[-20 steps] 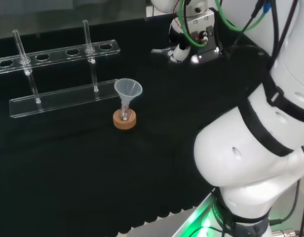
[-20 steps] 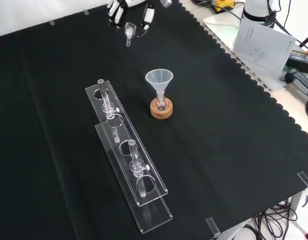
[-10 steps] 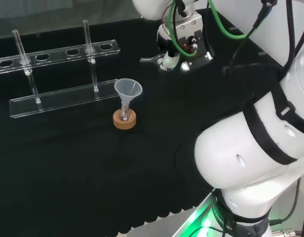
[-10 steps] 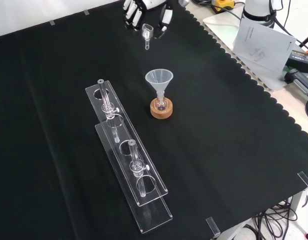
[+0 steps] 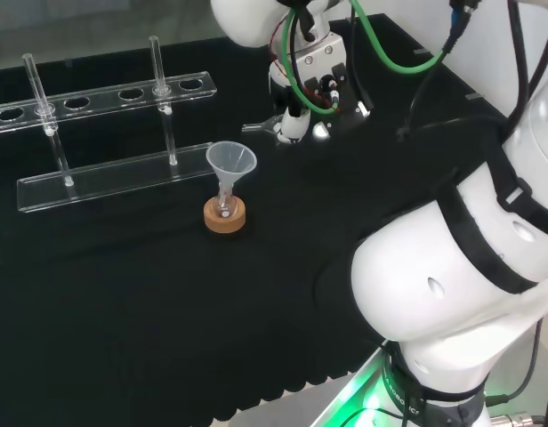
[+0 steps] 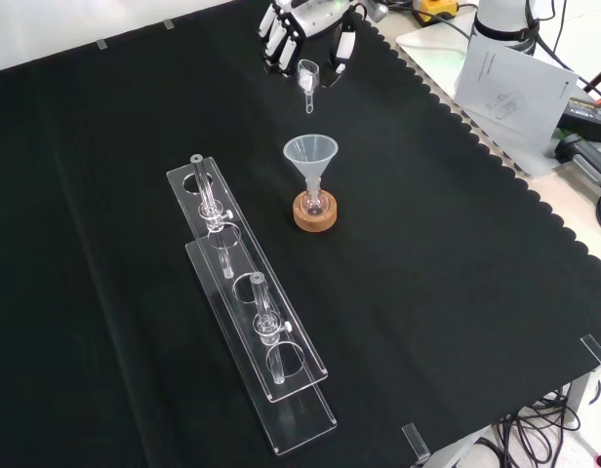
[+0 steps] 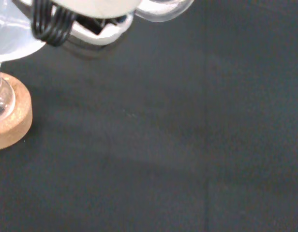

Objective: Pour all the NaCl from the weighing funnel into the round-bottom flask.

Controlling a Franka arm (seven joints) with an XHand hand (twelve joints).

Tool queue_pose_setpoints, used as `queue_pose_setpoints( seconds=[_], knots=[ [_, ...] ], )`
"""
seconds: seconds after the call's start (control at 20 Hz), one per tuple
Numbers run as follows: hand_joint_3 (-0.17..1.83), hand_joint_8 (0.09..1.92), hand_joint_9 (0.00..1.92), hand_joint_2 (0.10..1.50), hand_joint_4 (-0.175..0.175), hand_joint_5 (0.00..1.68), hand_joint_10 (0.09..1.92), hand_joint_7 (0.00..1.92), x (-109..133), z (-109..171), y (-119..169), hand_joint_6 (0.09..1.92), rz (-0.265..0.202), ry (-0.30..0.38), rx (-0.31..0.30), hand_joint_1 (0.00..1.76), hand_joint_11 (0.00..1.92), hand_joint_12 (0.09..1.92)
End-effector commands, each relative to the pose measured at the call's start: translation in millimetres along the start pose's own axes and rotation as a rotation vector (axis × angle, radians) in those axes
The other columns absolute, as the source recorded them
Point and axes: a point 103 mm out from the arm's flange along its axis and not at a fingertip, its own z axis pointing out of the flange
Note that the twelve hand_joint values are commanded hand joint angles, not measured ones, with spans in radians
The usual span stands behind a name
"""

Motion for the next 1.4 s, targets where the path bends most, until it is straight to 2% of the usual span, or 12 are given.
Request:
queue_pose_setpoints(
  seconds=[0.05,0.55,1.05,1.4],
  knots=[
    [0.61,0.62,1.04,0.69,0.175,1.24,0.33,0.70,7.5,1.9,7.7,0.71,-0.022,-0.050,0.049,1.11,0.78,1.08],
    [0.61,0.62,1.04,0.69,0.175,1.24,0.32,0.70,20.2,5.9,18.1,0.71,-0.052,-0.158,0.098,1.11,0.78,1.08],
    [0.61,0.62,1.04,0.69,0.175,1.24,0.32,0.69,27.3,2.7,22.2,0.71,-0.051,-0.236,0.137,1.11,0.78,1.08],
    [0.61,0.62,1.04,0.69,0.175,1.24,0.32,0.69,28.9,-1.2,22.6,0.71,-0.047,-0.264,0.154,1.11,0.78,1.08]
  ],
)
